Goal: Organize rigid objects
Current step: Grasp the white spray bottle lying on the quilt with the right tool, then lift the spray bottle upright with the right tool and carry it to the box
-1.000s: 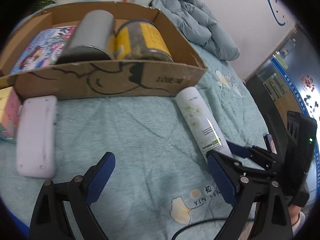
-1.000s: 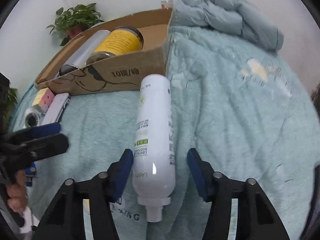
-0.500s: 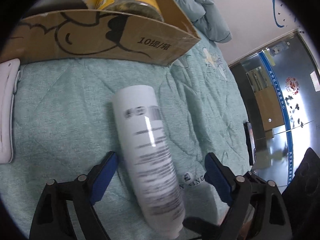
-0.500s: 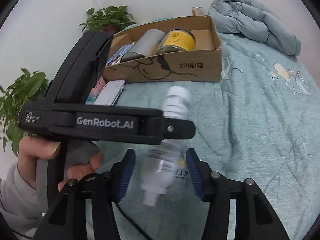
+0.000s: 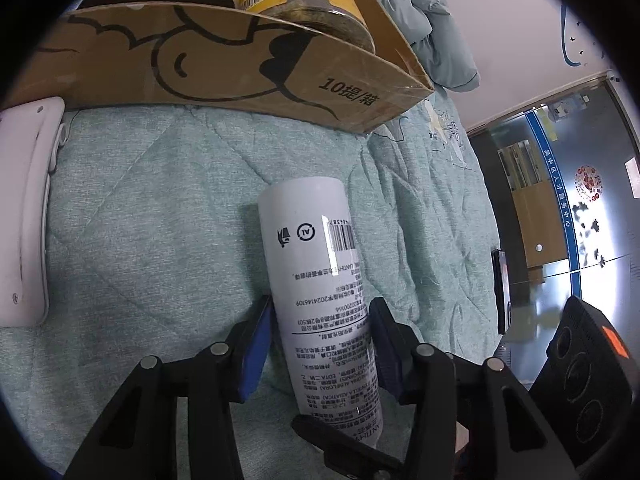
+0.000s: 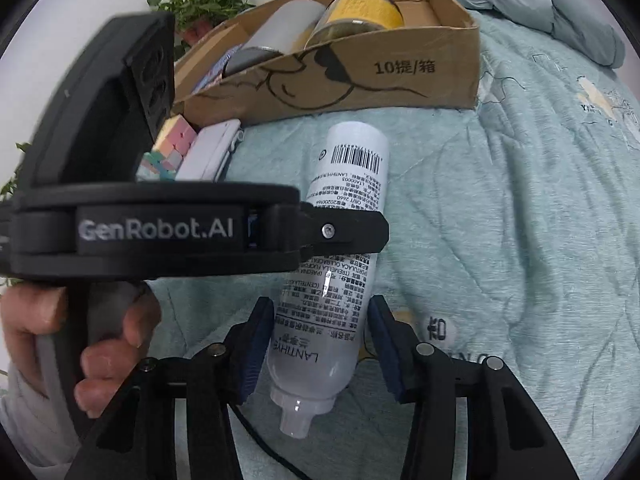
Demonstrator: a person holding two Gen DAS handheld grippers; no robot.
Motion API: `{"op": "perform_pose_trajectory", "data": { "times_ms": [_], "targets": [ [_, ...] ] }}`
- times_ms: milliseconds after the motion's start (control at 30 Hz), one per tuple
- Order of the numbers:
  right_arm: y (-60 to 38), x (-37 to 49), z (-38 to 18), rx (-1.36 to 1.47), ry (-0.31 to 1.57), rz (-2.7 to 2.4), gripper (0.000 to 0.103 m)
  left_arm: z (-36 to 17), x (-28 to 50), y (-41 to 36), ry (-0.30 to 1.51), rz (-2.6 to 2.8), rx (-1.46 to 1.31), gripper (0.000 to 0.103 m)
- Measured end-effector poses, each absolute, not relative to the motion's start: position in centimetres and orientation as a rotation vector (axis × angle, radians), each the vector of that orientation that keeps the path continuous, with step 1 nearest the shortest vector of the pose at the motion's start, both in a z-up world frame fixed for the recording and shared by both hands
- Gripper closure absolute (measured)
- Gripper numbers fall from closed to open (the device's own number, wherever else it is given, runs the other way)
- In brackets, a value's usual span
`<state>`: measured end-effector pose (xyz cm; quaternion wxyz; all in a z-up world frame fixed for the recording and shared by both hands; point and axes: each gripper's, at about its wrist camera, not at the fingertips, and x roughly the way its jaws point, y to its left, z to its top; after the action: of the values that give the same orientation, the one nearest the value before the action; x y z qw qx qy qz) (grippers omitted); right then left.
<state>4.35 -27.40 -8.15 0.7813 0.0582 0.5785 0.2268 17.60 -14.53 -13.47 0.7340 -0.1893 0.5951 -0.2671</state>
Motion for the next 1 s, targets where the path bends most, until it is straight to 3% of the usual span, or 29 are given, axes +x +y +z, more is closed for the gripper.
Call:
{"op": "perform_pose_trajectory", "data": {
  "times_ms": [167, 533, 1000],
  "targets": [
    [-26.9, 4.3, -7.3, 0.099, 1.218, 0.473, 0.057, -11.6, 17.1, -14.0, 1.250, -0.610, -0.420, 0.057],
    [-25.8, 3.9, 1.3, -0.043, 0.966, 0.419, 0.058, -1.9, 17.0, -14.0, 0.996, -0.655, -0.350, 0.059],
    [-26.5, 6.9, 6.6, -0.067, 0.855, 0.381, 0.058, 2.2, 21.3, -14.8, 0.907, -0.680, -0.310, 0.059]
  ]
}}
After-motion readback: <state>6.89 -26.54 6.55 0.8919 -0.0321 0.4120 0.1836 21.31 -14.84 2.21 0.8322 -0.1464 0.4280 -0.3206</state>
